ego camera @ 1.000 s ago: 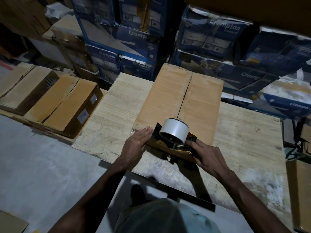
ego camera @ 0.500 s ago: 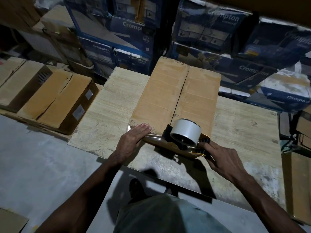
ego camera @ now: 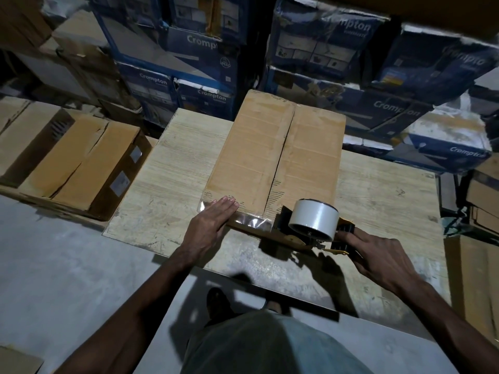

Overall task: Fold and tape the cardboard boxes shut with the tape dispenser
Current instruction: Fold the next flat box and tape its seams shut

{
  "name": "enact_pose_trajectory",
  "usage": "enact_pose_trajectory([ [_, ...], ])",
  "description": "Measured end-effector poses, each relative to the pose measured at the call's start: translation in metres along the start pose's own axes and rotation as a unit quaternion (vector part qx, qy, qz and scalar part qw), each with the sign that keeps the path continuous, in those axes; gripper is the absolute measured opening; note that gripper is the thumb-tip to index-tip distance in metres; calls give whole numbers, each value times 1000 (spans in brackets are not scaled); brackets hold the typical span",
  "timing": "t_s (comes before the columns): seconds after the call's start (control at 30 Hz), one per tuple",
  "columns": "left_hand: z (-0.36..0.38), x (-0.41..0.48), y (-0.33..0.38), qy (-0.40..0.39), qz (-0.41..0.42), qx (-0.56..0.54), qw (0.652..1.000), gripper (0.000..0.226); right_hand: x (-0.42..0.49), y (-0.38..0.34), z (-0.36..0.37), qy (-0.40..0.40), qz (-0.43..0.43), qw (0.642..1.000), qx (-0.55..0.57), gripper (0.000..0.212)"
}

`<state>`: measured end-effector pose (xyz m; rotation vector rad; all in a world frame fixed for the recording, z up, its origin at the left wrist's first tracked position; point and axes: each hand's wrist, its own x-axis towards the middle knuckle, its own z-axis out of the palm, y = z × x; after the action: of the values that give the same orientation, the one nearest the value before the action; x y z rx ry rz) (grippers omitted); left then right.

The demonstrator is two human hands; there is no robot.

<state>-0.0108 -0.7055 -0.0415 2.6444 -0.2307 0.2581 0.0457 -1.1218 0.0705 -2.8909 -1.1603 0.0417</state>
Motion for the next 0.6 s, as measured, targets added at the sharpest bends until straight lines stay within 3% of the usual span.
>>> enact_pose_trajectory([
  [0.13,23,-4,18,-41,46,84,995,59,-1,3,2,1,-2,1000,1,59],
  [0.27,46,7,61,-68,92,81,990,74,-1,4,1,4,-8,1000,1,56],
  [0.37,50,20,90,-72,101,114,986,69,-2,6,1,1,-6,1000,5,50],
  [0.5,50,26,99,-91,94,139,982,85,-3,7,4,-11,4,1000,13,45],
  [0.6,50,24,95,-91,98,141,981,85,-5,6,4,-14,17,1000,17,44],
])
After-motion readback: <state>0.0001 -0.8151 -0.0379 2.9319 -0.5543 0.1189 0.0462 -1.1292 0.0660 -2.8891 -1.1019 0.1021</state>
